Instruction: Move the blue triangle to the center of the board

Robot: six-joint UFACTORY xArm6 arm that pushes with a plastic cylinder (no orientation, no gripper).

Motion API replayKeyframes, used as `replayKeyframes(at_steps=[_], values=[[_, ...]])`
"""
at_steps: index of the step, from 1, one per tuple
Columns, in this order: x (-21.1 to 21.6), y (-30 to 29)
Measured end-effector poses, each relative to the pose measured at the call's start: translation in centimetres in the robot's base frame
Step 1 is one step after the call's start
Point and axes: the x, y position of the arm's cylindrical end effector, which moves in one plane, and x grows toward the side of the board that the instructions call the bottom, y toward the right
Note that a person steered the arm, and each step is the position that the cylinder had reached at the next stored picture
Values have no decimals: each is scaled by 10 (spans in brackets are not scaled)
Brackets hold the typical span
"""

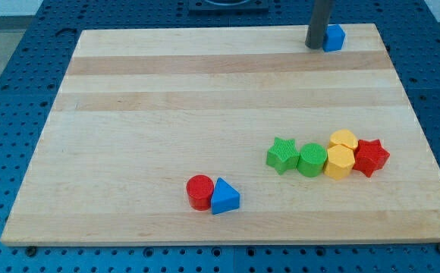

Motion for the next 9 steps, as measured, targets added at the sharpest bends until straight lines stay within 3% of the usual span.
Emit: replayKeyframes(at_steps=[1, 3, 4, 5, 7, 8, 9], values=[[37, 3], [57, 169], [64, 186], [96, 187], [266, 181], [335, 113], [360, 24]])
